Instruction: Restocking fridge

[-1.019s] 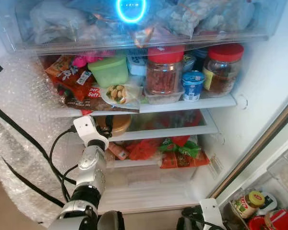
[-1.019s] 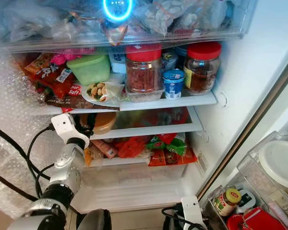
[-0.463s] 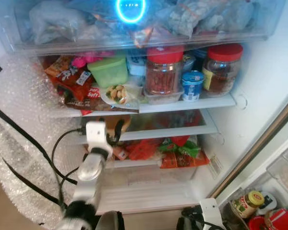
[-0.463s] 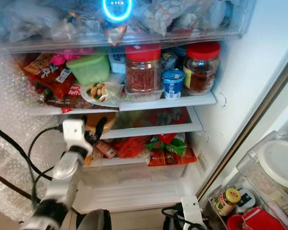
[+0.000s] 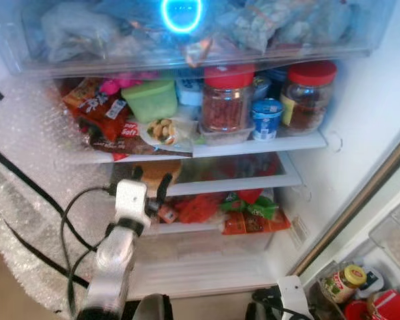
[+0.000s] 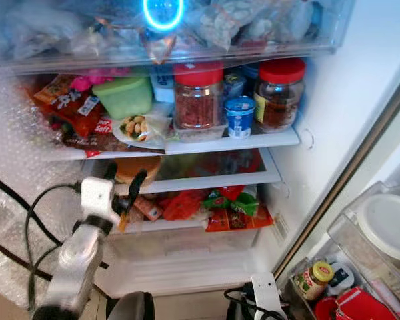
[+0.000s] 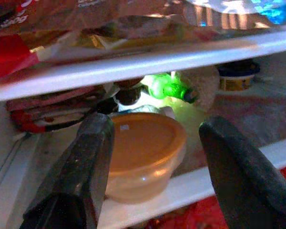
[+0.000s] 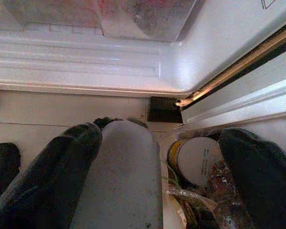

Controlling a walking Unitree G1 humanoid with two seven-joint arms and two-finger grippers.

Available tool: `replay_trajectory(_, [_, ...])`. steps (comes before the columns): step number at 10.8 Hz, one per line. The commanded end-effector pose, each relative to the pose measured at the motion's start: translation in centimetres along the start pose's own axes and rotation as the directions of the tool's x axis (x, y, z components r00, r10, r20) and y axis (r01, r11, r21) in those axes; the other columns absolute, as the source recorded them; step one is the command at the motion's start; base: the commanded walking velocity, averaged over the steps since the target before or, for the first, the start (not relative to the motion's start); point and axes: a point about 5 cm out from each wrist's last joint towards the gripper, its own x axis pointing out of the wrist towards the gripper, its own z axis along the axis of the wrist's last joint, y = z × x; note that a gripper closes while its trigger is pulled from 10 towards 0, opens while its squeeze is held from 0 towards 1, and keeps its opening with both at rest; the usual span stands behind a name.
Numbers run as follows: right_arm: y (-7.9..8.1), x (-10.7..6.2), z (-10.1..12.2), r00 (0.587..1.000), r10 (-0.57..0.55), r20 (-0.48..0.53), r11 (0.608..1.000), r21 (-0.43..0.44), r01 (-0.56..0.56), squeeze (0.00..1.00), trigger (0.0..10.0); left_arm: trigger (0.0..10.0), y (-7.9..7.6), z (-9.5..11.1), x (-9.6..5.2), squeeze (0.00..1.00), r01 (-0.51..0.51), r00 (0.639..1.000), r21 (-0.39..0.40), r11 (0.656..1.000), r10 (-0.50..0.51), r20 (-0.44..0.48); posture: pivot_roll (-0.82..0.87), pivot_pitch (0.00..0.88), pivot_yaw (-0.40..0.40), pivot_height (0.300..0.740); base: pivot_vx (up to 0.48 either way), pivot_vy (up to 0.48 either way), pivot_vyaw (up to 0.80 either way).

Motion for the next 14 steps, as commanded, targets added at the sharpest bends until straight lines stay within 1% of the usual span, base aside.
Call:
replay_trajectory(1, [-0.1,-0.1,-0.7,1.0,-0.007,-0.024,1.0,0.002,0.007,0.0,10.0,10.0,0.3,0.0,-0.7,0.0,-0.002,1.0,0.017,1.0,0.002,-0.022,0.0,0.0,0.029,0.629,0.0,0.0,0.0])
replay_trajectory(2, [-0.1,-0.1,-0.7,1.0,-0.008,-0.025,1.0,0.002,0.008,0.0,10.0,10.0,0.4,-0.3,-1.5,0.0,-0.005,0.999,0.021,1.0,0.006,-0.054,0.0,0.0,0.029,0.629,0.0,0.0,0.0])
replay_trajectory(4, [-0.1,-0.1,-0.6,1.0,-0.009,-0.024,1.0,-0.003,0.009,0.0,10.0,10.0,1.0,-2.2,-3.4,0.0,-0.061,0.985,-0.033,0.998,0.055,-0.165,0.0,0.0,0.027,0.629,0.0,0.0,0.0])
replay_trajectory(5, [-0.2,-0.1,-0.6,1.0,-0.009,-0.025,1.0,-0.003,0.009,0.0,10.0,10.0,1.2,-2.6,-3.6,0.0,-0.062,0.979,-0.033,0.998,0.054,-0.195,0.0,0.0,0.026,0.629,0.0,0.0,0.0])
replay_trajectory(6, [-0.2,-0.1,-0.7,1.0,-0.008,-0.025,1.0,-0.005,0.008,0.0,10.0,10.0,1.3,-3.2,-3.6,0.0,-0.064,0.968,-0.033,0.997,0.054,-0.244,0.0,0.0,0.026,0.629,0.0,0.0,0.0])
replay_trajectory(7, [-0.2,-0.1,-0.7,1.0,-0.008,-0.025,1.0,-0.006,0.008,0.0,10.0,10.0,1.4,-3.4,-3.3,0.0,-0.075,0.965,-0.045,0.996,0.061,-0.257,0.0,0.0,0.026,0.629,0.0,0.0,0.0])
replay_trajectory(8, [-0.2,-0.1,-0.7,1.0,-0.009,-0.025,1.0,-0.006,0.009,0.0,10.0,10.0,1.2,-3.7,-2.3,0.0,-0.069,0.963,-0.058,0.996,0.051,-0.265,0.0,0.0,0.025,0.629,0.0,0.0,0.0])
replay_trajectory(12, [-0.1,-0.2,-0.7,1.0,-0.01,-0.024,1.0,-0.003,0.01,0.0,10.0,10.0,1.7,-4.0,-0.1,0.0,-0.072,0.961,-0.065,0.995,0.052,-0.27,-0.02,0.0,0.032,0.629,0.0,0.0,0.0])
replay_trajectory(13, [-0.1,-0.2,-0.7,1.0,-0.014,-0.024,1.0,-0.001,0.014,0.0,10.0,10.0,1.8,-4.1,0.6,0.0,-0.076,0.96,-0.078,0.994,0.052,-0.277,-0.02,0.0,0.033,0.629,0.0,0.0,0.0])
replay_trajectory(14, [-0.1,-0.2,-0.7,1.0,-0.015,-0.023,1.0,0.0,0.015,0.0,10.0,10.0,1.9,-4.4,0.9,0.0,-0.087,0.957,-0.094,0.992,0.057,-0.286,-0.02,0.0,0.032,0.629,0.0,0.0,0.0])
